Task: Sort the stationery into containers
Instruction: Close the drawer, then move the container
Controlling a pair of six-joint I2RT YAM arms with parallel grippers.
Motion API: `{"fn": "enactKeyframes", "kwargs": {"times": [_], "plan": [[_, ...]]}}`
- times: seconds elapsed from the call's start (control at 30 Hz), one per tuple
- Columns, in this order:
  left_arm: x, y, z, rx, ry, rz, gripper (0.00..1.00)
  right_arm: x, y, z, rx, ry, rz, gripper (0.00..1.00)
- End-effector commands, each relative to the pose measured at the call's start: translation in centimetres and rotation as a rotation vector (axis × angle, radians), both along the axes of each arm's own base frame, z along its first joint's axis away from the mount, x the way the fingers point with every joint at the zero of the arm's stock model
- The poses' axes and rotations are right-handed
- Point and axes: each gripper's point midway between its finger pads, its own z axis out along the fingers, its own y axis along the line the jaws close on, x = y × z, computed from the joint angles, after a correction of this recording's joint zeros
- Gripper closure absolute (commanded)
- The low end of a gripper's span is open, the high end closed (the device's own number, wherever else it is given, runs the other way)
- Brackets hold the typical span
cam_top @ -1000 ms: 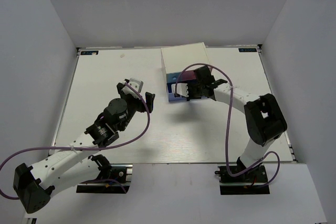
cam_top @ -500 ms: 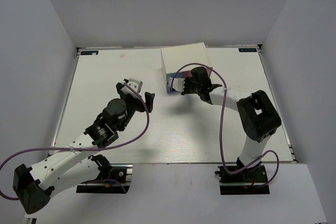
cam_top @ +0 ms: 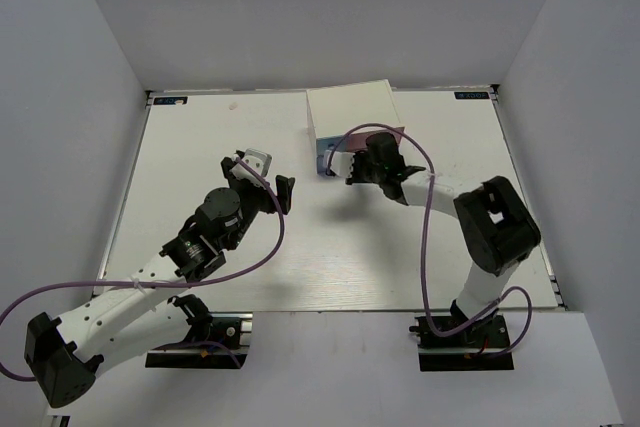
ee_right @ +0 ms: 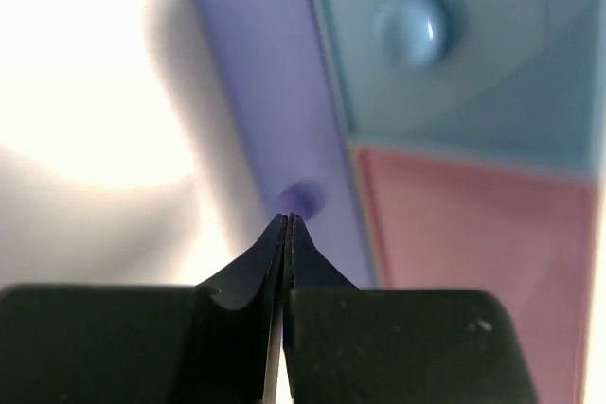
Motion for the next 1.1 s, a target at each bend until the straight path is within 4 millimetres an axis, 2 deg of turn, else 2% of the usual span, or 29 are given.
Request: {"fn": "enactKeyframes", "kwargs": {"times": [0.0,0.03,0.07,0.1,0.13,0.17,0.23,0.37,0.4,0.47,0.5,0.53,0.57,0.6,0.63,0.7,0.73,0.8,0.83,0.87,0.9,0.93,0.97,1.03,1.07], "plan": [[-0.2,0.1,0.9,-0.022,-0.025,-0.005,0.05,-3.3,0.2,4.1,0.148,0.065,0.022,1.00],[-0.2,0.2,0.5,-0.016,-0.018,-0.005,0.05,-4.1,0.0,4.2,0.182,0.101,-0.004,1.00],[-0.2,0.2,0.5,-0.015,-0.018,-0.005,0.05,-5.1,-0.4,6.7,0.243,0.101,-0.018,0.97],[-0.3,0.0,0.5,-0.016,-0.018,-0.016,0.05,-5.8,-0.7,6.6,0.261,0.123,-0.035,0.80],[-0.3,-0.3,0.2,-0.010,-0.011,-0.031,0.05,-6.0,-1.1,6.9,0.301,0.151,-0.073,0.74],[-0.3,-0.5,0.2,-0.002,-0.014,-0.041,0.05,-6.7,-1.6,8.5,0.345,0.154,-0.100,0.69],[-0.5,-1.0,-0.1,0.013,-0.011,-0.075,0.05,-7.2,-2.6,8.7,0.385,0.188,-0.172,0.56],[-0.9,-1.9,-0.7,0.041,-0.003,-0.132,0.02,-7.5,-4.7,9.2,0.441,0.222,-0.300,0.52],[-0.9,-2.2,-1.0,0.048,0.006,-0.146,0.01,-6.6,-6.1,10.4,0.459,0.158,-0.365,0.49],[-0.9,-2.1,-1.3,0.062,0.008,-0.147,0.01,-6.0,-7.2,10.3,0.479,0.132,-0.431,0.45],[-0.8,-2.2,-1.3,0.068,0.015,-0.147,0.01,-4.5,-9.4,11.1,0.482,0.058,-0.537,0.48],[-0.8,-2.2,-1.3,0.068,0.015,-0.147,0.01,-3.8,-9.7,11.9,0.500,0.039,-0.566,0.53],[-0.8,-2.2,-1.3,0.068,0.015,-0.147,0.01,-3.1,-10.7,12.2,0.503,0.021,-0.606,0.78],[-0.8,-2.2,-1.3,0.068,0.015,-0.147,0.01,-2.2,-11.7,11.4,0.483,0.016,-0.663,0.94],[-0.7,-2.0,-1.3,0.069,0.015,-0.138,0.01,-1.6,-11.9,12.0,0.490,0.004,-0.674,1.00],[-0.7,-1.8,-1.0,0.064,0.008,-0.129,0.01,-0.5,-12.3,12.1,0.486,-0.001,-0.700,1.00],[-0.8,-1.7,-1.2,0.078,0.010,-0.130,0.01,0.5,-12.9,11.6,0.473,0.006,-0.732,1.00],[-0.9,-1.6,-0.9,0.072,0.004,-0.130,0.01,1.4,-13.0,12.9,0.492,-0.012,-0.737,1.00],[-0.9,-1.6,-0.9,0.072,0.004,-0.130,0.01,2.0,-13.3,11.8,0.473,0.006,-0.754,1.00],[-0.9,-1.6,-0.9,0.072,0.004,-0.130,0.01,2.7,-13.4,12.6,0.482,-0.011,-0.759,1.00],[-0.9,-1.6,-0.9,0.072,0.004,-0.130,0.01,3.0,-13.5,12.6,0.477,-0.011,-0.763,1.00],[-0.9,-1.6,-0.9,0.072,0.004,-0.130,0.01,3.7,-13.9,11.0,0.443,0.006,-0.784,1.00],[-0.9,-1.6,-0.9,0.072,0.004,-0.130,0.01,4.6,-13.8,12.2,0.454,-0.015,-0.783,1.00],[-0.9,-1.6,-0.7,0.066,-0.003,-0.129,0.01,5.8,-14.3,10.2,0.417,0.011,-0.815,1.00],[-0.9,-1.6,-0.7,0.066,-0.003,-0.129,0.01,6.7,-14.2,11.6,0.437,-0.012,-0.815,1.00]]}}
